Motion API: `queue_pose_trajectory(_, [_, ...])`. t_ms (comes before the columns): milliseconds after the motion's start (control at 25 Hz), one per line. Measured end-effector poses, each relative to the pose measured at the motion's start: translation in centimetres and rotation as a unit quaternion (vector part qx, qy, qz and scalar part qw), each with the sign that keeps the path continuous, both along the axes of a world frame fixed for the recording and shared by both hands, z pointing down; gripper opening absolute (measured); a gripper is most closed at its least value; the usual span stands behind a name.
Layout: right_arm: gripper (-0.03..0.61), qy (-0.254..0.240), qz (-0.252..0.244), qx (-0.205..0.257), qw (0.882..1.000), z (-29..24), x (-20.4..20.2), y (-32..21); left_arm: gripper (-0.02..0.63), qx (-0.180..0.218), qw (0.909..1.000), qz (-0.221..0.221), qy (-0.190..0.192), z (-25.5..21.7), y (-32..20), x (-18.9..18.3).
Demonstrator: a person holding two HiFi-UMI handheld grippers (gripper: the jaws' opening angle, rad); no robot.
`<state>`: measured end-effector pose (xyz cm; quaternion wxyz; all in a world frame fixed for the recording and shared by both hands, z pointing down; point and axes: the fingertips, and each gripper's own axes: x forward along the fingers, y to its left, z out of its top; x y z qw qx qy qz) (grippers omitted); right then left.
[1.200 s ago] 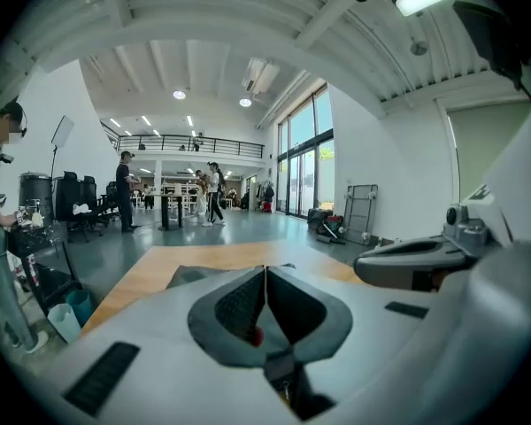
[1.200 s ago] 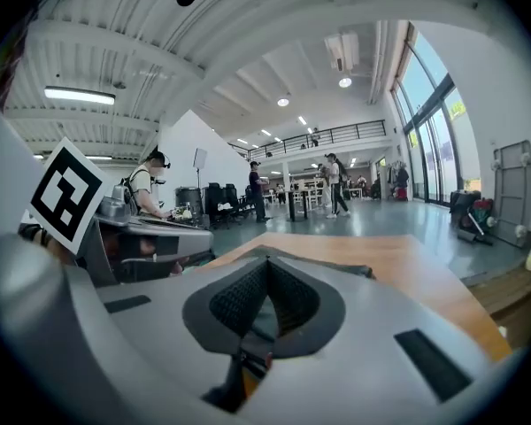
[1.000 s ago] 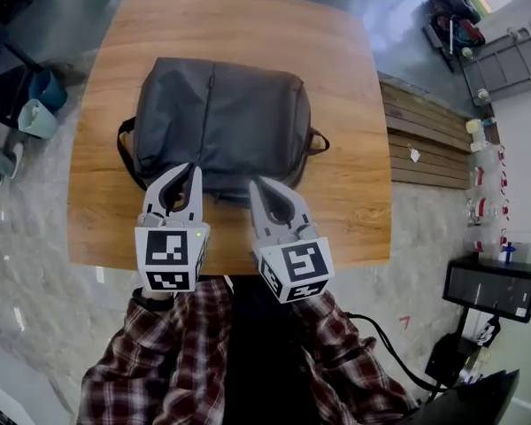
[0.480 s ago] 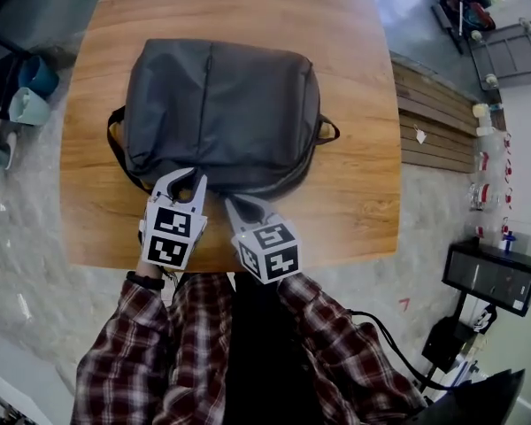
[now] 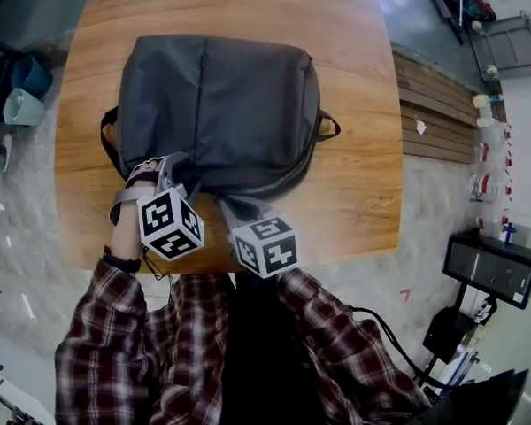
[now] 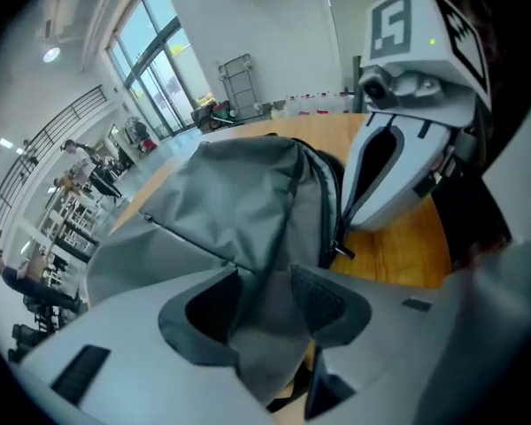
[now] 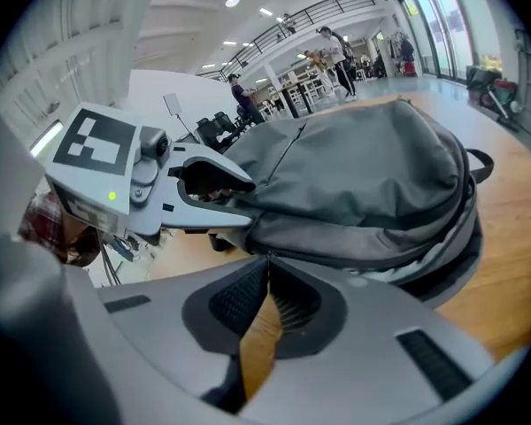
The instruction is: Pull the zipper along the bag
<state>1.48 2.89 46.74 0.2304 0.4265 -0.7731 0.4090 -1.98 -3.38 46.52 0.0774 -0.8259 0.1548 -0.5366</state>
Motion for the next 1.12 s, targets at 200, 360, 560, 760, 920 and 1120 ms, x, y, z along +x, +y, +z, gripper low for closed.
queue_pose_trajectory(200, [0.056,-0.02,0.005,-0.064,0.998,2.0,-1.2,0.4,0.189,0.026,0.9991,0.02,-0.025,1.8,0.1,0.5])
queue_pose_trajectory(360, [0.092,-0.048,0.028,-0.091,0.994,2.9,-2.4,0.0,0.187,0.025,0.9996,-0.006,0.014,2.6,-0.2,0.3])
queue_pose_trajectory(560, [0.091,-0.071,0.079,-0.116,0.987,3.7,-2.6,-1.0,0.178,0.044,0.9982,-0.016,0.039,2.6,0.0,0.3])
queue_pose_trajectory(760, [0.091,-0.08,0.124,-0.153,0.977,4.8,-2.5,-1.4,0.178,0.055,0.9974,-0.016,0.043,2.6,0.1,0.2])
queue_pose_trajectory(920, [0.039,-0.073,0.175,-0.17,0.967,5.7,-1.9,-1.6,0.173,0.063,0.9966,-0.02,0.05,2.5,0.1,0.1])
queue_pose_trajectory(1120, [0.017,-0.05,0.176,-0.141,0.973,5.7,-1.6,-1.5,0.173,0.07,0.9959,-0.021,0.052,2.5,-0.1,0.2])
